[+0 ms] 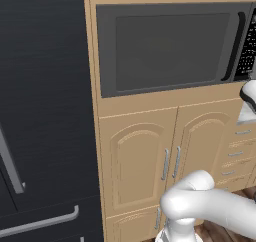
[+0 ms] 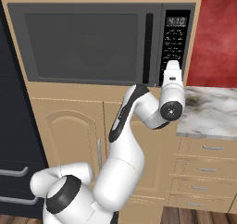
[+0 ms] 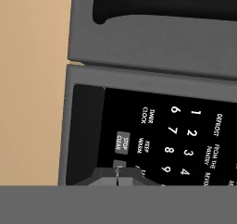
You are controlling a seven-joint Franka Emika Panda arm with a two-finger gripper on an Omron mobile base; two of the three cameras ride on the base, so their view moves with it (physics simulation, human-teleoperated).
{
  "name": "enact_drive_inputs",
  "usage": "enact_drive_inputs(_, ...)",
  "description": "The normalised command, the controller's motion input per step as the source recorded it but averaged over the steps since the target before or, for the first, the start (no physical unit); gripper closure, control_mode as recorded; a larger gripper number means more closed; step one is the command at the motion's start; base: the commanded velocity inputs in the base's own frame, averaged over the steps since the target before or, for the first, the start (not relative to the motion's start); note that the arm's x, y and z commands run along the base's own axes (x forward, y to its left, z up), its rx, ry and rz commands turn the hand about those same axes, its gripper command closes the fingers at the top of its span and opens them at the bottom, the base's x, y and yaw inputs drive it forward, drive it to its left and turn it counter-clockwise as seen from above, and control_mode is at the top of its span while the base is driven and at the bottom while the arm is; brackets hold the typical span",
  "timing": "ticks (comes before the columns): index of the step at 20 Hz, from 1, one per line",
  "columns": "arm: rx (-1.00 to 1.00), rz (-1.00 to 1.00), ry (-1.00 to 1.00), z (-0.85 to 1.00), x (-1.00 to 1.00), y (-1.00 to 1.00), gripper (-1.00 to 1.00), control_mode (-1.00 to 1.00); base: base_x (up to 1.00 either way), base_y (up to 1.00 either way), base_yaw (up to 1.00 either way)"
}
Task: Pick the cucumber from the sink and place it in the bowl. Then pick the bowl and place it in the microwave. Then close the microwave door and press the start button.
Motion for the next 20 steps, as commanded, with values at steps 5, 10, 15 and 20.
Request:
enact_drive_inputs(5,0.0,0.0,0.0,-0.03,0.37,-0.18,1.0,-1.0,0.0,0.0,0.0)
enact_drive_inputs(10,0.0,0.0,0.0,-0.04,0.17,-0.53,1.0,-1.0,0.0,0.0,0.0)
enact_drive_inputs(15,0.0,0.0,-0.01,-0.14,0.17,-0.46,1.0,-1.0,0.0,0.0,0.0)
enact_drive_inputs(20,0.0,0.0,-0.04,-0.27,0.18,-0.38,1.0,-1.0,0.0,0.0,0.0)
